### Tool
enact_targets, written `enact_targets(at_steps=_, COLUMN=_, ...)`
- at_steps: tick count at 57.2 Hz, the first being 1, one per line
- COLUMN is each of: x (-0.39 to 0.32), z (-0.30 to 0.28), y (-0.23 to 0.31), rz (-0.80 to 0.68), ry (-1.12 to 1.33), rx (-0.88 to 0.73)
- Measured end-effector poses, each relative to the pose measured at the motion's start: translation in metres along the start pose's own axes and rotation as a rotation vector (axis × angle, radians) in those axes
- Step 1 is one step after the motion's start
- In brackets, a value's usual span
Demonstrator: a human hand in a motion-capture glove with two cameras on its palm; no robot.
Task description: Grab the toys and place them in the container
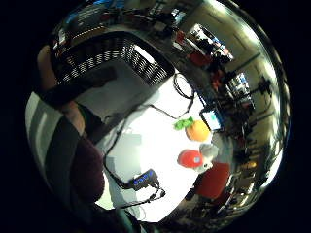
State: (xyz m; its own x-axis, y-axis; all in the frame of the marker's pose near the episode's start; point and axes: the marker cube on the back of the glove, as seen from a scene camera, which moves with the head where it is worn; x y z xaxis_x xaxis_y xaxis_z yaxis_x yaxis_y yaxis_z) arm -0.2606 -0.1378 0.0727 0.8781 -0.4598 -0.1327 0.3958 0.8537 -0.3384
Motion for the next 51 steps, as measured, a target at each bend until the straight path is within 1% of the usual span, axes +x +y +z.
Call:
enact_targets(at_steps=6, x=-0.004, z=0.012, y=-0.016, rz=-0.084, ry=0.137, rx=-0.02)
enact_targets(at_steps=12, x=-0.02, z=0.016, y=-0.025, rz=-0.047, ry=0.042, rx=-0.035)
enact_targets(at_steps=18, x=-0.018, z=0.018, y=-0.026, rz=-0.06, ry=0.07, rx=-0.056)
enact_targets(at_steps=20, x=-0.016, z=0.019, y=-0.026, rz=-0.046, ry=0.101, rx=-0.086)
enact_targets(at_steps=23, x=-0.011, z=0.021, y=-0.026, rz=-0.003, ry=0.174, rx=-0.174)
enact_targets(at_steps=25, x=-0.005, z=0.02, y=-0.024, rz=-0.017, ry=0.23, rx=-0.222)
enact_targets(at_steps=28, x=0.002, z=0.015, y=-0.017, rz=-0.071, ry=0.254, rx=-0.235)
enact_targets(at_steps=30, x=0.005, z=0.01, y=-0.012, rz=-0.07, ry=0.224, rx=-0.22)
enact_targets(at_steps=34, x=0.02, z=0.002, y=-0.004, rz=0.032, ry=0.183, rx=-0.192)
enact_targets(at_steps=40, x=0.068, z=-0.009, y=0.021, rz=0.124, ry=0.184, rx=-0.166)
enact_targets(at_steps=45, x=0.124, z=-0.014, y=0.045, rz=0.307, ry=0.168, rx=-0.161)
enact_targets(at_steps=51, x=0.205, z=-0.013, y=0.097, rz=0.546, ry=0.175, rx=-0.25)
